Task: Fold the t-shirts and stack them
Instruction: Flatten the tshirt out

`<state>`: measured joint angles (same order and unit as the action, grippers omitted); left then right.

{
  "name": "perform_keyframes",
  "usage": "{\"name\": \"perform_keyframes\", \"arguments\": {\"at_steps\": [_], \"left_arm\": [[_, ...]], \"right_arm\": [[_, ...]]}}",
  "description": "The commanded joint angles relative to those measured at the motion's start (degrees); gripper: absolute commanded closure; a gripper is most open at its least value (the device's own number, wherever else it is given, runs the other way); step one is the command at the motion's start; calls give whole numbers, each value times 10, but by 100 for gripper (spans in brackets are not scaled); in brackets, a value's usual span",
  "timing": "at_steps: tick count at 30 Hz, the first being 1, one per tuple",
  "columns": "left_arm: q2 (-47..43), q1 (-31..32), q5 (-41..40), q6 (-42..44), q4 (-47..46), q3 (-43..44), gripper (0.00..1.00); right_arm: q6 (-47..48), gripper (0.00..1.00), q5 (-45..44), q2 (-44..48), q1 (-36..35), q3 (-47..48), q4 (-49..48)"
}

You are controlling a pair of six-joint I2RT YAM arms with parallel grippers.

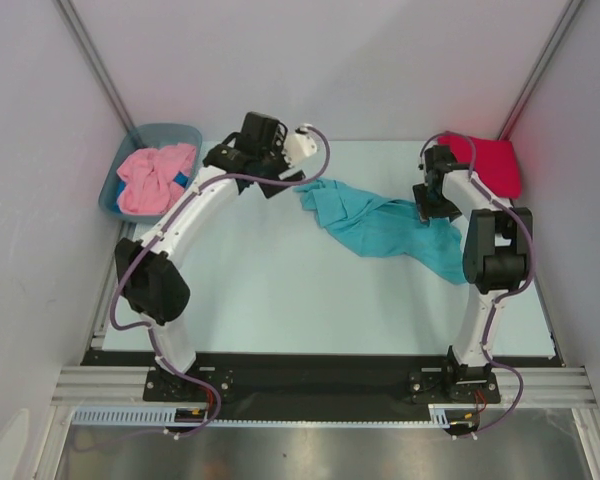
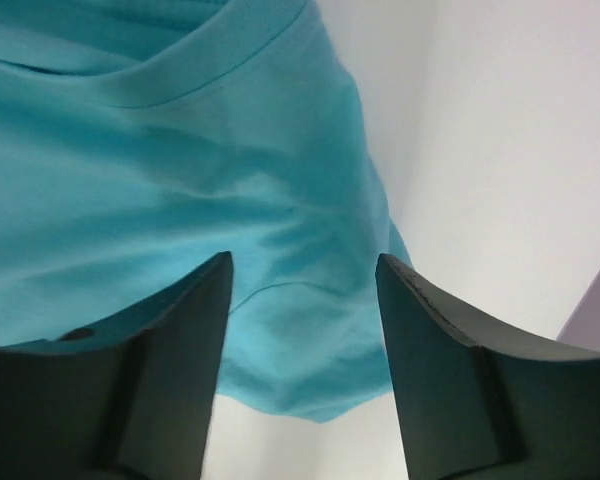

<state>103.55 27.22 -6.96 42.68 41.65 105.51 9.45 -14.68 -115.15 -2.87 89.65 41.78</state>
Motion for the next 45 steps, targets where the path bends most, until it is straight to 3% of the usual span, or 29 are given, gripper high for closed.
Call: {"name": "perform_keyframes", "arguments": {"at_steps": [1,11,21,39,42,45], "left_arm": [[9,33,117,26,-20,-26,0],[157,100,186,7,-107,58,1],[181,119,202,39,-254,-32,0],[220,127,238,150,-252,-63,0],[231,126,240,155,-252,-60,4],[238,127,247,160,-249,-58,19]], "right_arm": [[8,33,-14,-14,4,25,1],[10,35,22,-33,-21,56,6],[5,34,18,-50,-45,65,14],[3,34,22,-45,-36,71,20],[1,34,28,-45,-38,67,22],[1,34,30,-44,-43,62,21]]}}
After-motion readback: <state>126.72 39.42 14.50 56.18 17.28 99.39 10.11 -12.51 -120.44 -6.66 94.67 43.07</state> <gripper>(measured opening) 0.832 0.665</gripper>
